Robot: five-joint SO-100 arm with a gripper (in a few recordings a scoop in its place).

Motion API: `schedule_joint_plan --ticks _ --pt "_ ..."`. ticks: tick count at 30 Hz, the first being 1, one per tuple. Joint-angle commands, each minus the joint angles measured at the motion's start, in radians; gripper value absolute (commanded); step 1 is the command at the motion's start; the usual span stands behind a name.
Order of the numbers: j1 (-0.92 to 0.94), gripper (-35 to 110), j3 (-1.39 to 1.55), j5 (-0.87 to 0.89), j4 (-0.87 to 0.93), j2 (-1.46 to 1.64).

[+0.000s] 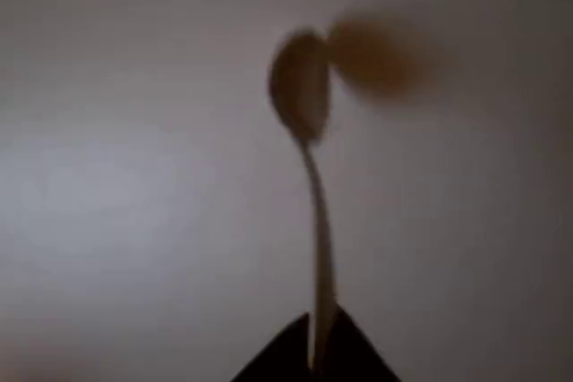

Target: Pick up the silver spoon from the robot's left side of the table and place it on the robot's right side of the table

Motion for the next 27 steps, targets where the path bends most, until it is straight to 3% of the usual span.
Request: schedule_joint_plan --ticks 1,13,15,18,21,27 --pt "0.002 -2 0.028 0.009 -0.003 0.161" --pt "-0.064 -1 0.204 -0.034 -0.003 0.121" --pt "-0.077 18 0.189 -0.034 -0.012 0.1" --pt "-0.032 20 0.094 -0.014 -0.098 0.044" --pt "0.054 21 -0.041 0.078 -0.178 -0.046" --pt "0.285 20 -0.051 0.456 -0.4 -0.123"
